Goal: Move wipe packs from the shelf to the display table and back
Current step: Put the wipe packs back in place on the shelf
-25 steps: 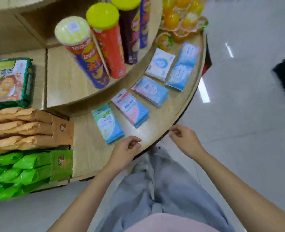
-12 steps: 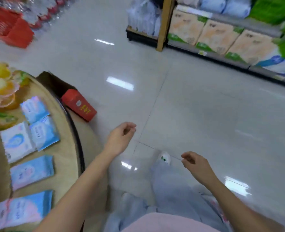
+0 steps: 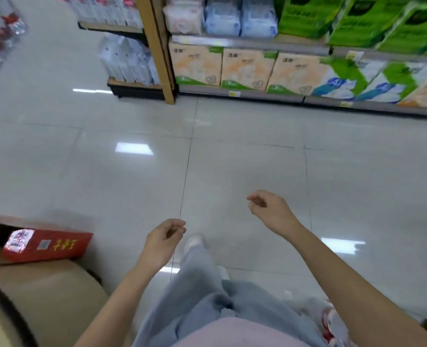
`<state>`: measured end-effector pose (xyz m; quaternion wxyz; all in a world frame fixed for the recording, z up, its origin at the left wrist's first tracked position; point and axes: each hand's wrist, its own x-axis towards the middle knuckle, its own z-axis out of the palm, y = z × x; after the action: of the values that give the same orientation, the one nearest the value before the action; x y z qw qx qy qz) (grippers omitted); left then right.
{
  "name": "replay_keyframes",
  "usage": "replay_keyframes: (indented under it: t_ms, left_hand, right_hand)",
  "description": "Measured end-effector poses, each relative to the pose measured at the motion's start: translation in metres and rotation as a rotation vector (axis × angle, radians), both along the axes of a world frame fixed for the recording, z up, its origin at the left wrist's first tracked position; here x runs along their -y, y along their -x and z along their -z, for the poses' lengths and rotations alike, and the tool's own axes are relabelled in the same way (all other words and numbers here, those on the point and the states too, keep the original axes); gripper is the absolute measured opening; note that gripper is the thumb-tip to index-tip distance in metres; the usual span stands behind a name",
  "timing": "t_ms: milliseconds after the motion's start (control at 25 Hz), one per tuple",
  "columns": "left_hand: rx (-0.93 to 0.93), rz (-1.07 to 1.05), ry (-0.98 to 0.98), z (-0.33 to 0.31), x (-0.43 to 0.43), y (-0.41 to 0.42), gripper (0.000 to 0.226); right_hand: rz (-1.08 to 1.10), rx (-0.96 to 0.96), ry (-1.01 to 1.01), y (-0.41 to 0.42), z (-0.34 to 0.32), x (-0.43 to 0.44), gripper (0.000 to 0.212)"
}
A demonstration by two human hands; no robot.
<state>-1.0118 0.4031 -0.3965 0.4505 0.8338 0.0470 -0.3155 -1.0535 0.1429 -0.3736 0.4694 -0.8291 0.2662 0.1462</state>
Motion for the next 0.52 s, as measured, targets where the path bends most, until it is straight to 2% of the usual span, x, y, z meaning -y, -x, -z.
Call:
replay_keyframes:
  t_ms: [200,320,520]
  left_hand:
    - [0.002,0.012,-0.038,0.014,0.039,-0.094,0.016]
    - [-0.003,0.067,-0.035,0.016,0.088,-0.182,0.015]
    - [0.116,0.384,-0.079,-0.015,0.198,-0.321,0.027]
  right_hand:
    - [0.035,0.050,0.001,-0.094,-0.001,0.053,0.021]
    - [0.056,0.003,0.014,-0.152,0.002,0.094,0.022]
    - [0.172,-0.072,0.075,-0.206,-0.002,0.168,0.021]
